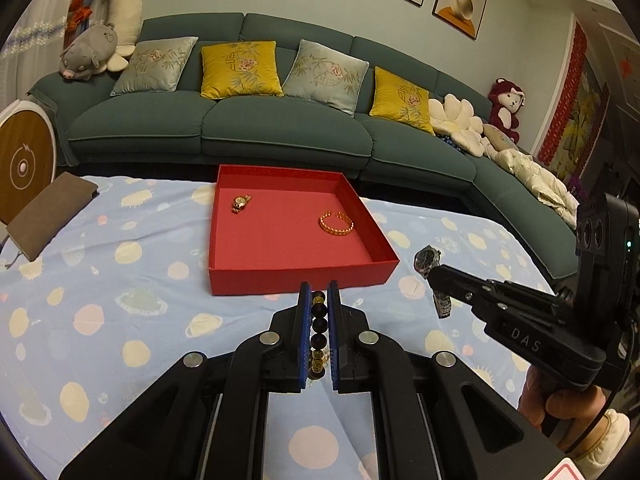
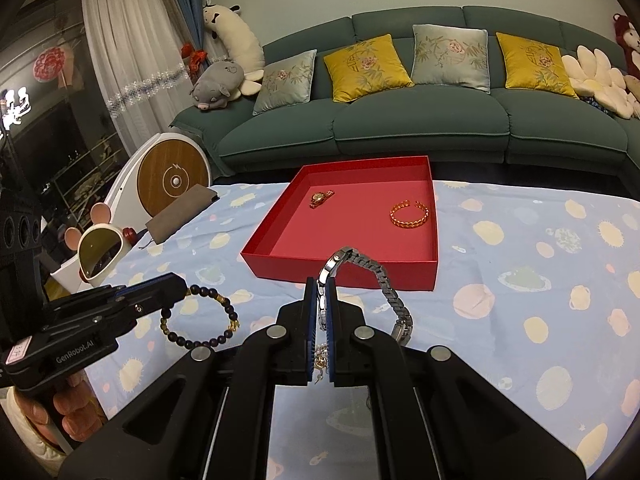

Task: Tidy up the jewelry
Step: 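Lift the bead bracelet with the left gripper while the right lifts the silver watch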

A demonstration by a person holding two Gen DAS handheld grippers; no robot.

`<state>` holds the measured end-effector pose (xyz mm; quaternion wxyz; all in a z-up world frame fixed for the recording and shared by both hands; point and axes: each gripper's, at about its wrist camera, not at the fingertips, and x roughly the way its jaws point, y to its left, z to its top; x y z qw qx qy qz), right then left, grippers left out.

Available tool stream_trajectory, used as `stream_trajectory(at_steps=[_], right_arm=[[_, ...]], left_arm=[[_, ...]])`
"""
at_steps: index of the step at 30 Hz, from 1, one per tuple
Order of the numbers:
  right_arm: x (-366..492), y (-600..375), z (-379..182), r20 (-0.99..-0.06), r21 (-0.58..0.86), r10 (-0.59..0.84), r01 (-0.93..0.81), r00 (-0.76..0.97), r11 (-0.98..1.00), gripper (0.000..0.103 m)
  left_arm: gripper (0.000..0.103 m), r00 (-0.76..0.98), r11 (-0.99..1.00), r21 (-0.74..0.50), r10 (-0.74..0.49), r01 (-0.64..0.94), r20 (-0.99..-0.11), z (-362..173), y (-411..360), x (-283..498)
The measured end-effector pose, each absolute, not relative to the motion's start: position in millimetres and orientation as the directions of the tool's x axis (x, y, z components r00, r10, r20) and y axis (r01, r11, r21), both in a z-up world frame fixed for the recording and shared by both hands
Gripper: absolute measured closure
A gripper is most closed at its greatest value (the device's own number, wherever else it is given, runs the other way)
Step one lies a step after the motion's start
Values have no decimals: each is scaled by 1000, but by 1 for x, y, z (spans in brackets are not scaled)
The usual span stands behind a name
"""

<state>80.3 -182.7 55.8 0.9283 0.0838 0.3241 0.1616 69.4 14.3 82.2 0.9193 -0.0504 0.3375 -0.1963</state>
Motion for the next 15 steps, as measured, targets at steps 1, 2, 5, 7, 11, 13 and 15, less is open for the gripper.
stream_trajectory(at_steps=[1, 2, 5, 7, 11, 13, 15], right_arm=[[82, -183, 57, -574, 261, 353, -244, 739, 934, 100], [85, -183, 58, -573, 261, 352, -242, 740, 934, 100], [96, -184, 61, -573, 270, 354, -237, 739, 933, 100], [107, -187, 62, -577, 292, 363, -231, 731, 928, 100], [136, -186, 69, -581, 285, 357, -229, 732, 931, 100], [156, -184, 73, -583, 275, 353, -231, 732, 933, 100], [176, -182, 77, -583, 266, 347, -231, 734, 936, 100]], left_arm=[[98, 701, 920, -221, -391, 325, -596, 87, 14, 74], [98, 705, 920, -219, -389, 324, -593, 91, 14, 78], [98, 710, 924, -216, -382, 316, -592, 101, 13, 98], [98, 707, 927, -207, -373, 313, -601, 105, 11, 117], [98, 702, 933, -186, -356, 309, -617, 110, 4, 158], [98, 710, 938, -161, -338, 307, -618, 112, 0, 176], [98, 717, 942, -148, -327, 302, -615, 112, -4, 195]])
